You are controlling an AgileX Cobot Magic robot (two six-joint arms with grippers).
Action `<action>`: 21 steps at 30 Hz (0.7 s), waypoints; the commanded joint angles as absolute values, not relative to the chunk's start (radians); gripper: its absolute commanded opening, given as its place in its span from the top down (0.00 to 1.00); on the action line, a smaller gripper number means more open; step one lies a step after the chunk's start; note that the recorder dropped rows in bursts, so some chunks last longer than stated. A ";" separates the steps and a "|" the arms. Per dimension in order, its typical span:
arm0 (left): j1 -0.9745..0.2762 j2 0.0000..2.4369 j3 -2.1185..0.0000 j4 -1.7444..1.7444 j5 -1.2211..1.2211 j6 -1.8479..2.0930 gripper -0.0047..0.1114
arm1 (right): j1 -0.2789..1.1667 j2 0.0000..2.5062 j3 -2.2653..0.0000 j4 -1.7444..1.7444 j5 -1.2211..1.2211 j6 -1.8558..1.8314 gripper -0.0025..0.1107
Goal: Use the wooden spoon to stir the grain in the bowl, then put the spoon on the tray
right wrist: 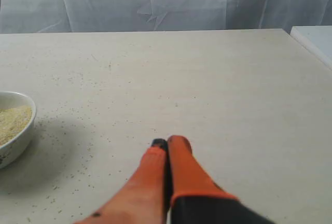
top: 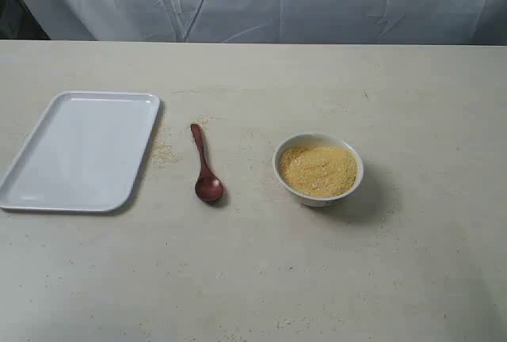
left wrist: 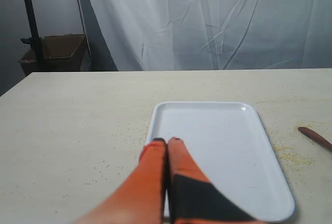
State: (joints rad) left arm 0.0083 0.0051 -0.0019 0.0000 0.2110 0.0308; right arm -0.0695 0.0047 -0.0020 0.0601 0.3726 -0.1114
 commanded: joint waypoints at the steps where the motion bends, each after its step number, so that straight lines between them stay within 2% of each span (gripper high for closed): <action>1: 0.008 0.000 0.000 -0.006 0.202 0.028 0.96 | -0.069 0.000 0.000 0.061 0.362 -0.112 0.99; 14: 0.008 0.000 0.000 -0.006 0.202 0.028 0.96 | -0.069 0.000 0.000 0.047 0.350 -0.112 0.99; 21: 0.008 0.000 0.000 -0.006 0.202 0.028 0.96 | -0.069 0.000 0.000 0.047 0.025 -0.112 0.99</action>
State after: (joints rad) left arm 0.0083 0.0051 -0.0019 0.0000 0.2110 0.0308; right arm -0.0695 0.0047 -0.0020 0.0560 0.1945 -0.1114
